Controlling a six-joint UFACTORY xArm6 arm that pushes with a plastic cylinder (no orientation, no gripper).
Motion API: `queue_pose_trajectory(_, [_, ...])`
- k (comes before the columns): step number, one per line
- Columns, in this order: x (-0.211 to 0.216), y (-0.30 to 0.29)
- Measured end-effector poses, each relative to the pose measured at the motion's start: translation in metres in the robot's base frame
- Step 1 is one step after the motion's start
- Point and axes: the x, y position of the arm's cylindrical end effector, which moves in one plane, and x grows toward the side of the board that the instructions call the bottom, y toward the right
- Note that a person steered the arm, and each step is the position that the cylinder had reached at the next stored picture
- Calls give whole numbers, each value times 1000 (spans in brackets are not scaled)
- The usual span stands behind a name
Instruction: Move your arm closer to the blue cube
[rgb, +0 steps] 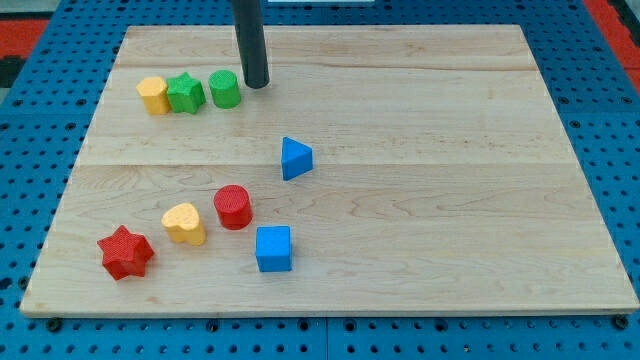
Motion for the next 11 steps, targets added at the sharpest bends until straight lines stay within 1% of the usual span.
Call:
queue_pose_trajectory(4, [2, -24])
queue_pose_trajectory(5, [2, -5])
queue_pose_trajectory(6, [6, 65])
queue_pose_trajectory(7, [34, 138])
queue_pose_trajectory(8, [88, 185])
queue_pose_trajectory(10, [210, 188])
queue_pose_trajectory(11, [256, 166])
